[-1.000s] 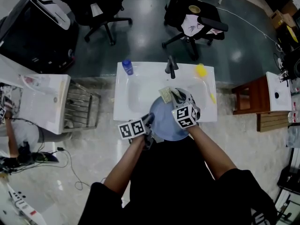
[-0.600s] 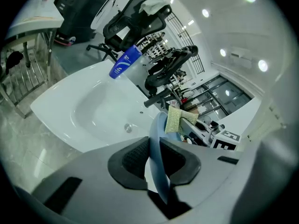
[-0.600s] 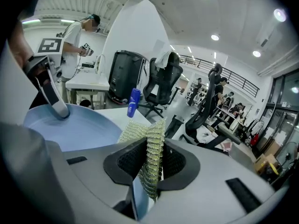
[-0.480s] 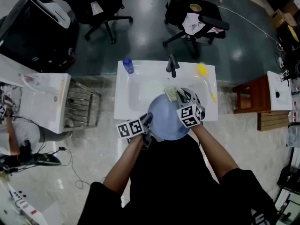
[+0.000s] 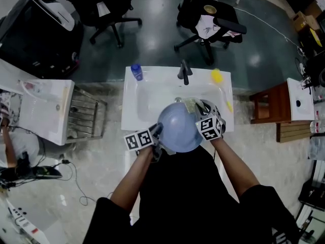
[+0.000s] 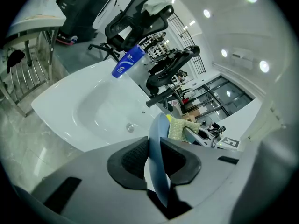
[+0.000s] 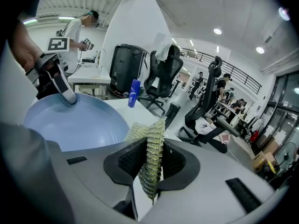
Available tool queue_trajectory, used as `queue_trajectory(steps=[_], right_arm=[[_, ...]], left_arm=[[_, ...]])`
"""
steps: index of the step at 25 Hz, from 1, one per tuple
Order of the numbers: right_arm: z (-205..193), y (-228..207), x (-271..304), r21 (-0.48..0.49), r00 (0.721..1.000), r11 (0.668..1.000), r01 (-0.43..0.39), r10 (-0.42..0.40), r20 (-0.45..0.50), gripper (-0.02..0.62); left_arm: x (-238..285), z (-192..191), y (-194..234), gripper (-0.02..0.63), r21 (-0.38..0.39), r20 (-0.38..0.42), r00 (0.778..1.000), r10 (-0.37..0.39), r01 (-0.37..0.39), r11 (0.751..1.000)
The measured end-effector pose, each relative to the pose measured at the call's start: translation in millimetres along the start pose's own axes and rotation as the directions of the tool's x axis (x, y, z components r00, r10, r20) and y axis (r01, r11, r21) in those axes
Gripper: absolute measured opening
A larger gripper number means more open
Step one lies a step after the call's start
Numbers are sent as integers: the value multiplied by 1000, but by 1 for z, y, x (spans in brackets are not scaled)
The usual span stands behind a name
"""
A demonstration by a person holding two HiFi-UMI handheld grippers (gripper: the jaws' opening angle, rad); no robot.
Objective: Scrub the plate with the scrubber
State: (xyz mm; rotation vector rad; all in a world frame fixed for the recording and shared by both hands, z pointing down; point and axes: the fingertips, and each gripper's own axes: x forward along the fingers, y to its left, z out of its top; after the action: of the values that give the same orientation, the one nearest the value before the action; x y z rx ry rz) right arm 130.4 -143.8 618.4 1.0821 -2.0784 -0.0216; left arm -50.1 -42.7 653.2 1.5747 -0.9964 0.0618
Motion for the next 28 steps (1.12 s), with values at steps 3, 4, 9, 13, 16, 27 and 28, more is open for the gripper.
queue_trajectory(steps=[3,4,9,13,16,27,28], right_arm=[[-7,-1,-4,13,1000,1000,-7,8,-11,67],[-10,-1,-5,18,1000,1000,-10,10,-16,67],[-19,0,-13,16,999,1000,-16,16,-32,67],[-26,1,-21,44,999,999,-26,28,-46,67],[-30,5,-26,62,997,997,-41,45,-56,67],[-35,26,-38,134,988,986,-104,118,-97,67],[-34,28,-40,142,988,984,-107,122,-99,67]], left_arm=[[0,2,0,52,-1,8,1000,1,-1,1000],[0,3,1,52,0,9,1000,2,-2,1000],[-1,6,0,55,1,18,1000,-14,14,1000],[-2,9,0,58,-12,28,999,-28,28,1000],[-4,11,3,58,-21,38,999,-29,30,999],[-14,29,14,61,-51,89,996,-21,26,998],[-15,30,15,61,-53,94,995,-21,26,998]])
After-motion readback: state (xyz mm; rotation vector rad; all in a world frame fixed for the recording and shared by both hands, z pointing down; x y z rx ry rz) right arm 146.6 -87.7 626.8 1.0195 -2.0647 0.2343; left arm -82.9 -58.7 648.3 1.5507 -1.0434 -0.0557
